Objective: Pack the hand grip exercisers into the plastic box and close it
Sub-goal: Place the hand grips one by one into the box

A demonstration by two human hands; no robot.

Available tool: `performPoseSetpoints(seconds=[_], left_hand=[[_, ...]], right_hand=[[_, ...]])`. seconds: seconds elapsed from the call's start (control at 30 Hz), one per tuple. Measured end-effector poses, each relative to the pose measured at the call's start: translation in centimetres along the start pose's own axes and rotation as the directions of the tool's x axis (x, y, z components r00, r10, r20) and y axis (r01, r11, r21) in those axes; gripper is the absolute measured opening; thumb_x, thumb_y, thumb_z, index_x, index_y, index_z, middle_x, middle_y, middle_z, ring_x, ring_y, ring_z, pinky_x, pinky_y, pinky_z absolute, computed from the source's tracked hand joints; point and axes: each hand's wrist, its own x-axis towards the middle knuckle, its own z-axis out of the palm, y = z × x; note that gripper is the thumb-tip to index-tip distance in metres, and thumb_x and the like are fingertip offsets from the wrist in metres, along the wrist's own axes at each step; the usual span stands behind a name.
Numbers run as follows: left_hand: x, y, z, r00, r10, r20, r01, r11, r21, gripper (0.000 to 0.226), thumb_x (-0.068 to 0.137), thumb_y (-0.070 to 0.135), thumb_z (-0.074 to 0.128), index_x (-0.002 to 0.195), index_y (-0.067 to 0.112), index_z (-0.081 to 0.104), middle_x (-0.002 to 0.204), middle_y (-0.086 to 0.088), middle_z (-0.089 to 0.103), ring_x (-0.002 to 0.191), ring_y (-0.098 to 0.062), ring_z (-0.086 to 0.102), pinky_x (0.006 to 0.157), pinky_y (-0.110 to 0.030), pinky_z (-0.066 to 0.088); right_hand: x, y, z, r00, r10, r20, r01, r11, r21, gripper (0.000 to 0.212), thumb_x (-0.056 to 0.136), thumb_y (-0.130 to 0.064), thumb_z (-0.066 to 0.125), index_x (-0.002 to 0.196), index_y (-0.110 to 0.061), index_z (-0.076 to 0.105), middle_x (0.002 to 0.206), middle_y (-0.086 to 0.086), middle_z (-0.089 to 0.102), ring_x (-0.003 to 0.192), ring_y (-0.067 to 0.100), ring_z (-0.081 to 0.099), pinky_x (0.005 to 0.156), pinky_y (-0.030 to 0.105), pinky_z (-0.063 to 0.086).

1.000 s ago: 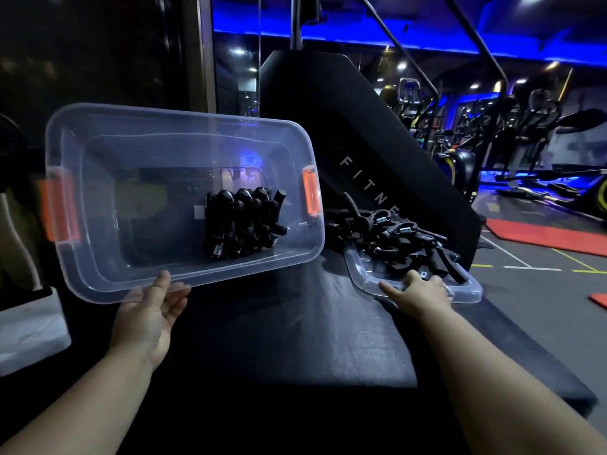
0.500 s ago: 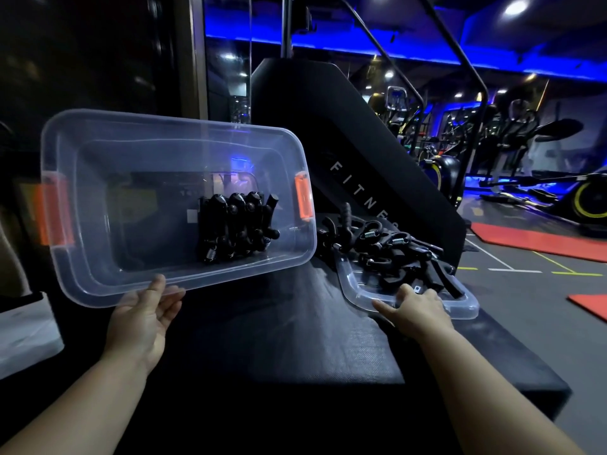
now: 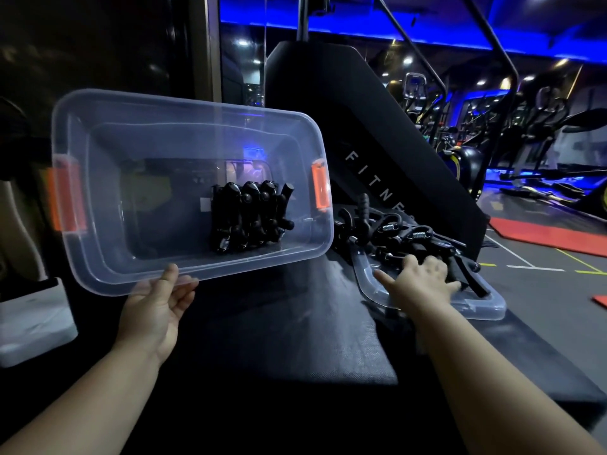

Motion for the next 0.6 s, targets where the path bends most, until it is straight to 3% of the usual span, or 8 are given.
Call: performPoseSetpoints(seconds=[0.17,0.37,0.6], left_hand=[[0.1,-0.1,0.0,1.0,0.002,-0.003,-0.002,1.0,-0.009,0.021,0.093,0.025,0.056,0.077,0.012,0.056,0.062,0.003,0.069,0.064,-0.005,0.068,0.063,-0.016,0.055],[0.3,-0.3,-0.1,1.0,0.007,-0.007,-0.007,1.0,-0.007,0.022,0.092,0.025,0.056,0.077,0.009,0.056,0.065,0.002,0.07,0.067,-0.007,0.068,0.064,-0.016,0.055],[0.6,-0.4,-0.2,1.0,0.008,-0.01,-0.008,1.0,-0.001,0.023,0.091,0.027,0.057,0.078,0.008,0.058,0.067,0.0,0.07,0.068,-0.008,0.068,0.064,-0.017,0.055]], right_hand=[[1.4,-1.6,1.6,0.995,-0.1,0.004,0.1,0.995,-0.009,0.072,0.086,-0.074,0.034,0.145,-0.032,0.031,0.155,0.013,0.019,0.145,0.034,0.006,0.114,0.06,0.001],[3.0,-4.2,1.7,0.982,-0.179,-0.061,0.175,0.982,-0.068,0.063,0.087,-0.071,0.032,0.133,-0.029,0.042,0.137,0.011,0.042,0.135,0.031,0.025,0.108,0.048,0.019],[5.6,-7.0,2.2,0.976,-0.219,0.005,0.219,0.976,-0.003,0.058,0.093,-0.06,0.038,0.142,-0.03,0.031,0.135,0.015,0.047,0.129,0.032,0.035,0.104,0.042,0.026]])
